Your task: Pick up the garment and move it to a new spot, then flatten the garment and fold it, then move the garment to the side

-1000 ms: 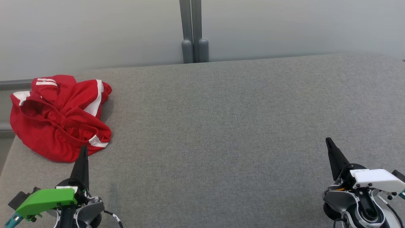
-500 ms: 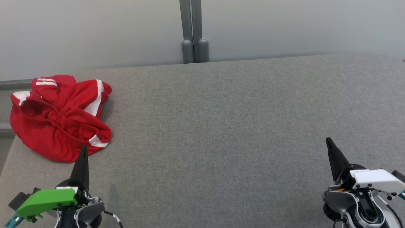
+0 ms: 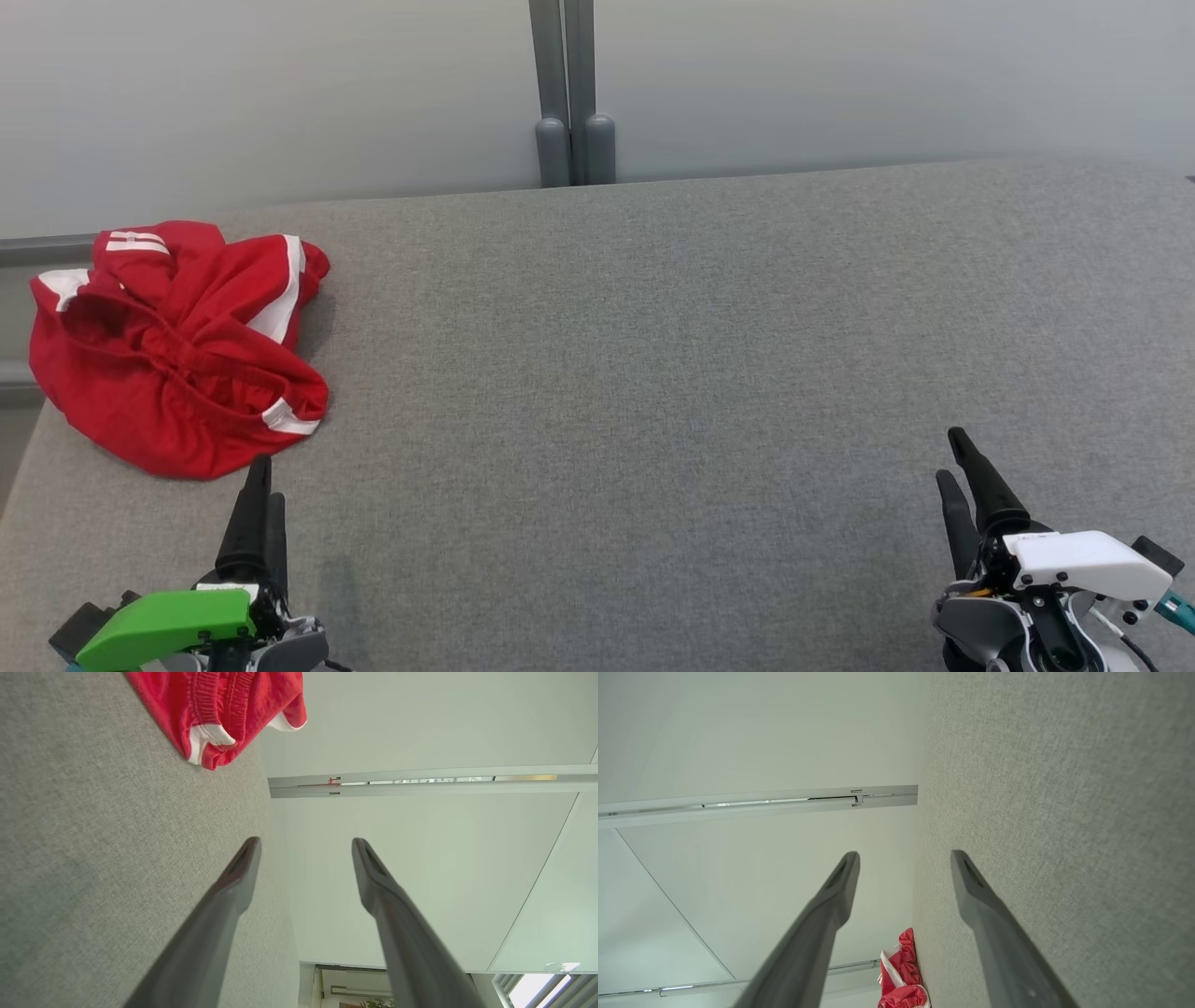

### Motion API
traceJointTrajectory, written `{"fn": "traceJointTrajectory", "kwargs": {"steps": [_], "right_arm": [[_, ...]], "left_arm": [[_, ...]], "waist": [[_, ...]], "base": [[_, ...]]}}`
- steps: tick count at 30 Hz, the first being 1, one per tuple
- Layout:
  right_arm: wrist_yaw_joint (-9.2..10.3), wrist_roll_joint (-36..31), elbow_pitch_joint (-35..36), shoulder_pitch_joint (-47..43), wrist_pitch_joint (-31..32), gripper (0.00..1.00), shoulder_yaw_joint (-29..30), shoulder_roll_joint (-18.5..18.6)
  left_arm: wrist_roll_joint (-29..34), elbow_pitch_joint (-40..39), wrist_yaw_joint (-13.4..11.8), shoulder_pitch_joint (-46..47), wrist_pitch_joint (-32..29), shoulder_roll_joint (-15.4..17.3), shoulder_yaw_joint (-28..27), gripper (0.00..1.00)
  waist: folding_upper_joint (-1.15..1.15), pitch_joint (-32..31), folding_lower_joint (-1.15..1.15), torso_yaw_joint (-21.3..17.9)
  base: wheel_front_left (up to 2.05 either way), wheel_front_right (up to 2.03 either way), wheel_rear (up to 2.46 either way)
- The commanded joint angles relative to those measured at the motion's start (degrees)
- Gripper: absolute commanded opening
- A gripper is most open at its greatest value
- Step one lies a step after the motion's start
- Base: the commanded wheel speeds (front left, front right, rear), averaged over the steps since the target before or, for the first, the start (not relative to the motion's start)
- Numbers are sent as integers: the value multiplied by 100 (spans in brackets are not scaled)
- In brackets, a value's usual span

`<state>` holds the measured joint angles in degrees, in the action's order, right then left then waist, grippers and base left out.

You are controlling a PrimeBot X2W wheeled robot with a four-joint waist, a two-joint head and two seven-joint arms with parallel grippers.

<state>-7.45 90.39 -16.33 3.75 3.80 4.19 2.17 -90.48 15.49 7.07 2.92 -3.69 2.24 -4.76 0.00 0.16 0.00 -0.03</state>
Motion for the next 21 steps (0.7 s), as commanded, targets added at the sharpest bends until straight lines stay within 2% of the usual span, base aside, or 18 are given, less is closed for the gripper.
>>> {"fn": "traceJointTrajectory", "kwargs": {"steps": [1,12,21], "right_arm": [[-1,-110,105,57,-77,100,-32,31],[-1,-977,372,68,-350,100,-106,39],[-2,-2134,684,33,-555,100,-267,46]], "left_arm": [[160,-138,-14,36,69,29,35,100],[1150,-478,-222,3,341,37,172,100],[2252,-768,-400,-60,545,43,293,100]], "waist": [[0,-1,0,0],[0,1,0,-4],[0,6,0,-2]], "base": [[0,0,0],[0,0,0],[0,0,0]]}}
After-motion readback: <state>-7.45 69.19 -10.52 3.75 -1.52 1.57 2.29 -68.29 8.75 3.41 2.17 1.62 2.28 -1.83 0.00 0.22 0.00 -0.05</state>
